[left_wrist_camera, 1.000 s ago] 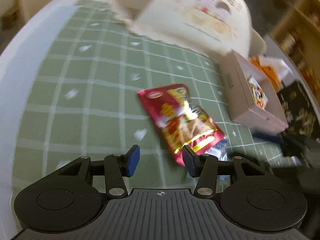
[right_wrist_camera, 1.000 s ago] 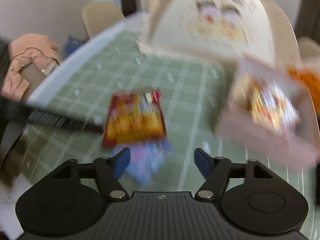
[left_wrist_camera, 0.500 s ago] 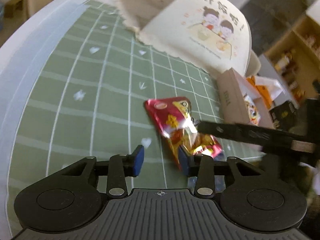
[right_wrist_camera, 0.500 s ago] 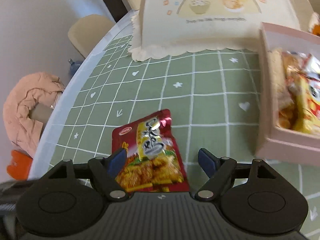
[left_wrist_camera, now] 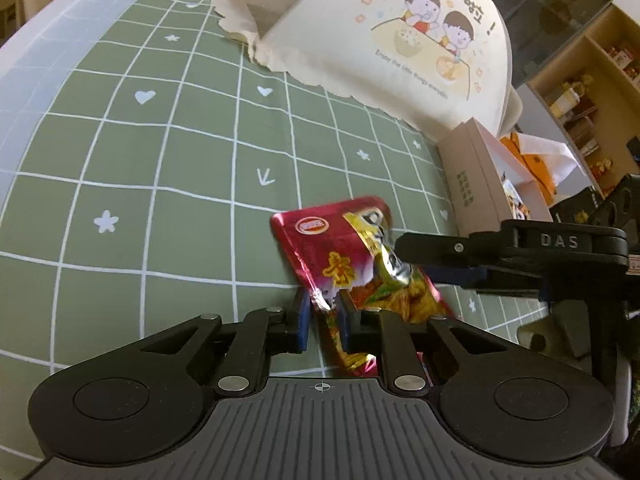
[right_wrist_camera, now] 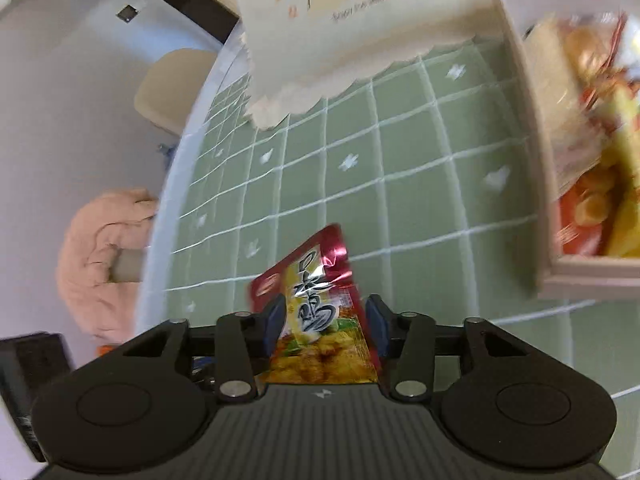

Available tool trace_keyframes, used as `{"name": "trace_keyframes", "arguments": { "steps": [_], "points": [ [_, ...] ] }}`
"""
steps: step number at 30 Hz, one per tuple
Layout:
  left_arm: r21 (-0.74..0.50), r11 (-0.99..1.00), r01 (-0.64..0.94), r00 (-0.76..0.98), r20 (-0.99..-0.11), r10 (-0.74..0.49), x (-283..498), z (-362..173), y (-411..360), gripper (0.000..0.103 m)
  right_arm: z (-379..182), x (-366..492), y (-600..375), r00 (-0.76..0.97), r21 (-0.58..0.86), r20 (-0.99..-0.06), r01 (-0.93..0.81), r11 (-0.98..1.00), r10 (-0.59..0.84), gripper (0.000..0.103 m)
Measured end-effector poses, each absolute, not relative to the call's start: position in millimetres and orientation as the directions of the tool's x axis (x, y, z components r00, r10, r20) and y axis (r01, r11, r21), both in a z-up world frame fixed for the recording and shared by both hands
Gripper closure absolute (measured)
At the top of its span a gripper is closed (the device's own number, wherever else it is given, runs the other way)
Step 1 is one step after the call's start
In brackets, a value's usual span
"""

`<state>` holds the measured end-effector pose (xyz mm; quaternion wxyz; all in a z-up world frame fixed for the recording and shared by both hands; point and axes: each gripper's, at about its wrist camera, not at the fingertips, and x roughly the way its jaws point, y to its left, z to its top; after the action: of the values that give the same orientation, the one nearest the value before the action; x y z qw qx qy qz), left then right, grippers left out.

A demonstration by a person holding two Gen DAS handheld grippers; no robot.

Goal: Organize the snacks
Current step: 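Lift the red chicken snack bag with the right gripper, then grasp the blue Peppa Pig candy bag with the left gripper while the right holds the red bag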

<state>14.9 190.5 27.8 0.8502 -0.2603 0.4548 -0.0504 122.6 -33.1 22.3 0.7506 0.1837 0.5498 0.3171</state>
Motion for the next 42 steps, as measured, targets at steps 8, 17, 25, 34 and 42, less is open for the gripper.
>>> {"name": "trace_keyframes", "arguments": {
  "steps": [8, 17, 25, 34, 42],
  "points": [
    [-0.584, 0.800, -0.136, 0.604, -0.689, -0.400, 7.4, 17.3, 206.1, 0.086, 68.2, 93.5, -21.7, 0.131, 0.687, -0.617, -0.392, 0.612, 0.776, 0.058],
    [-0.571, 0.813, -0.111, 0.595, -0.694, -0.405, -3.0, 17.5, 207.8, 0.087, 43.0, 97.0, 37.8, 0.146, 0.493, -0.788, -0.432, 0.755, 0.598, 0.062],
    [-0.491, 0.862, -0.127, 0.561, -0.752, -0.346, -16.4, 29.4, 193.1, 0.085, 65.8, 80.7, -22.2, 0.199, 0.514, -0.770, -0.367, 0.775, 0.605, 0.085],
    [-0.426, 0.905, 0.011, 0.498, -0.782, -0.374, 10.6, 34.3, 136.2, 0.085, 64.1, 42.3, -170.9, 0.315, 0.473, -0.830, -0.040, 0.880, 0.460, 0.085],
    [-0.288, 0.948, 0.135, 0.514, -0.798, -0.315, 9.4, 51.5, 98.1, 0.078, 57.9, 19.3, -187.0, 0.358, 0.362, -0.860, -0.072, 0.930, 0.363, 0.085]
  ]
}}
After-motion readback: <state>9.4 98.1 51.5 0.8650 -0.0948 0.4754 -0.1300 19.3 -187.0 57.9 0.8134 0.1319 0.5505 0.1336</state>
